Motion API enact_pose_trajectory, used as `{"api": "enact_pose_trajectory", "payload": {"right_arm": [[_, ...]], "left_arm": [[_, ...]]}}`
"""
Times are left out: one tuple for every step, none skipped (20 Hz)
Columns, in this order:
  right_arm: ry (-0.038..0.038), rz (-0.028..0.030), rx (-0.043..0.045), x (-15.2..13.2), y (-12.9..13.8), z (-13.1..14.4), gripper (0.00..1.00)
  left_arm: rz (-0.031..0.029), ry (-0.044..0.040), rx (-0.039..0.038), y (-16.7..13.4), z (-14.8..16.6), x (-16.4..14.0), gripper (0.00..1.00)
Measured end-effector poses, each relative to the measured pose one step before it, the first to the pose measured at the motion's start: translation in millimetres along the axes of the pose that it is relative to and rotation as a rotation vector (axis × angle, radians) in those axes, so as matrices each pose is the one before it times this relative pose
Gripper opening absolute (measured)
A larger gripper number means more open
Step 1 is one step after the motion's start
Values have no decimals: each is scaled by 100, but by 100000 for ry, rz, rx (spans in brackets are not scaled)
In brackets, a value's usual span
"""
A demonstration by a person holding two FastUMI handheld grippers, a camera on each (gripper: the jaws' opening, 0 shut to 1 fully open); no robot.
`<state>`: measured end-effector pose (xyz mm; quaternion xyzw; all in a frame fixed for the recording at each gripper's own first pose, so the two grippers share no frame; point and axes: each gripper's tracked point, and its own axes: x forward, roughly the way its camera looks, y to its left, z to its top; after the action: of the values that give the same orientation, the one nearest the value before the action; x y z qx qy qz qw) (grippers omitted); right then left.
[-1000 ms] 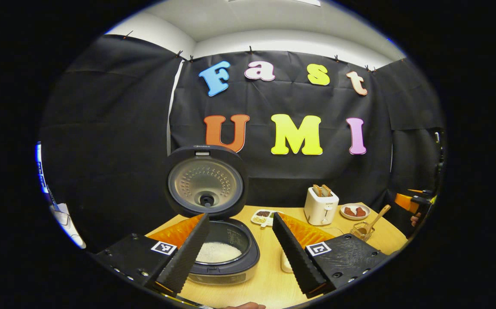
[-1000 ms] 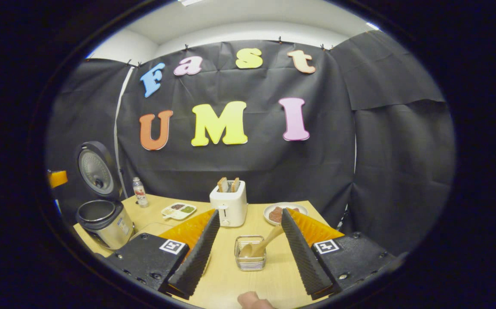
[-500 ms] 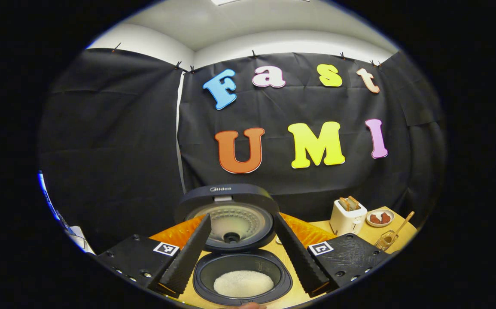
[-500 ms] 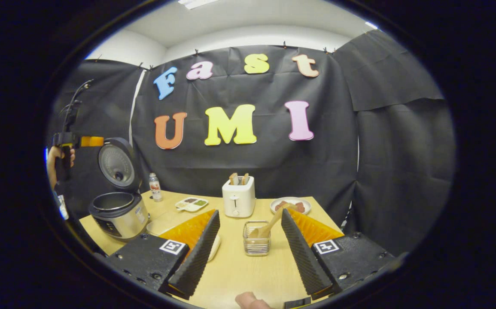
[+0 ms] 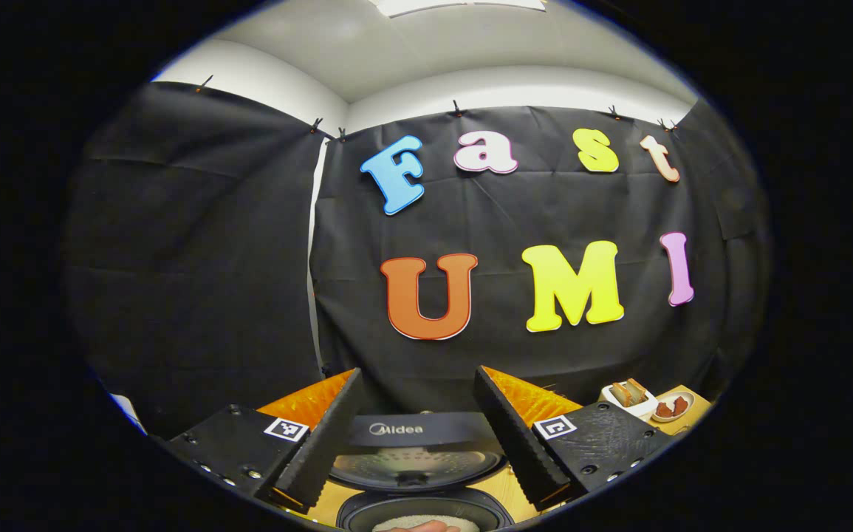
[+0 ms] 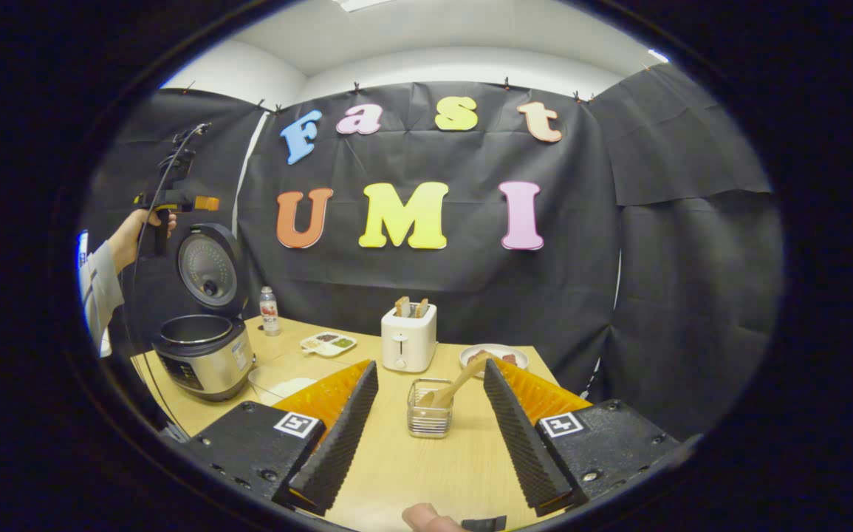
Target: Close the left gripper, press the button to open the rice cooker; take a wooden spoon from the chopstick holder with the right hand, scoop a spoonful of rice and pour it into the rice cooker, then put the wooden spoon back into the chopstick holder.
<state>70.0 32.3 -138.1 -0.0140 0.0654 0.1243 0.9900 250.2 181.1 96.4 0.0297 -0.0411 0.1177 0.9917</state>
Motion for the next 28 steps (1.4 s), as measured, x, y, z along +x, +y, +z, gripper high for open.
{"api": "enact_pose_trajectory", "payload": {"right_arm": [[-20, -320, 262, 180, -302, 10, 94], [547, -639, 256, 105, -302, -168, 94], [608, -583, 222, 170, -392, -154, 94], [412, -526, 276, 111, -328, -155, 94], [295, -416, 491, 90, -303, -70, 94], [393, -461, 414, 118, -289, -164, 94], [344, -423, 200, 52, -240, -106, 94], [299, -321, 185, 12, -117, -159, 94], [207, 67, 328, -50, -148, -15, 94], [248, 431, 92, -46, 113, 12, 94], [126, 328, 158, -179, -3, 151, 94], [-170, -121, 760, -138, -202, 285, 94], [-206, -197, 1100, -346, -223, 452, 94], [-338, 3, 1076, -390, -148, 294, 94], [-1032, -232, 1060, -538, -195, 477, 94], [-934, -401, 577, -398, -215, 288, 94], [-677, -414, 471, -466, -165, 272, 94], [-335, -98, 403, -430, -49, -54, 94], [-102, 336, 156, -531, 94, 13, 93], [-145, 299, -110, -364, 94, -20, 92], [-401, 419, -361, -490, 113, 27, 92], [-200, 247, 0, -358, 148, 3, 92], [-291, -1, 878, -304, 129, 73, 92], [5, 545, 1458, -297, 311, -138, 92], [606, 899, 1213, -281, 412, -183, 92], [486, 1169, 916, -125, 479, -268, 92], [369, 728, 459, -138, 438, -121, 92], [142, 377, -14, -21, 296, -180, 92]], "left_arm": [[-717, 418, -772, 102, -159, 979, 95], [-776, -154, -1792, 108, 48, 970, 95], [1472, 711, -2472, 600, -150, 845, 95], [1560, 1588, -2619, 674, -409, 855, 95], [453, 1169, -1983, 371, -360, 458, 95], [87, 1501, -731, 171, -541, 258, 95], [1771, 1421, 1023, 494, -523, 354, 85], [1511, 1651, 1593, 502, -701, 278, 83], [75, 3286, 1295, 107, -1027, 10, 94], [-227, 1043, -1260, -27, -276, -326, 94], [-1090, -1409, -3423, -189, 378, -36, 98], [609, 1969, 39, 106, -332, -461, 87], [-265, -1075, 296, 48, -95, -522, 96], [-224, 1825, 314, -71, -664, -596, 98], [-41, 787, -291, 16, -325, -772, 97], [-48, 1676, 361, -67, -302, -552, 97], [91, 121, 80, 56, -227, -665, 97], [-85, 621, 163, -105, -364, -550, 97], [-102, 252, -7, -8, -355, -798, 97], [27, 712, 165, -92, -434, -713, 97], [153, 859, 243, -112, -520, -735, 97], [529, 2310, 228, 28, -922, -736, 97], [508, 2251, 158, 18, -738, -702, 97], [-229, 1960, 540, -98, -695, -636, 97], [-882, 2260, 395, -159, -804, -688, 97], [-1271, 2199, 395, -216, -957, -670, 97], [-1056, 718, 459, -208, -723, -439, 97], [-989, 11, 149, -48, -440, -467, 96]]}}
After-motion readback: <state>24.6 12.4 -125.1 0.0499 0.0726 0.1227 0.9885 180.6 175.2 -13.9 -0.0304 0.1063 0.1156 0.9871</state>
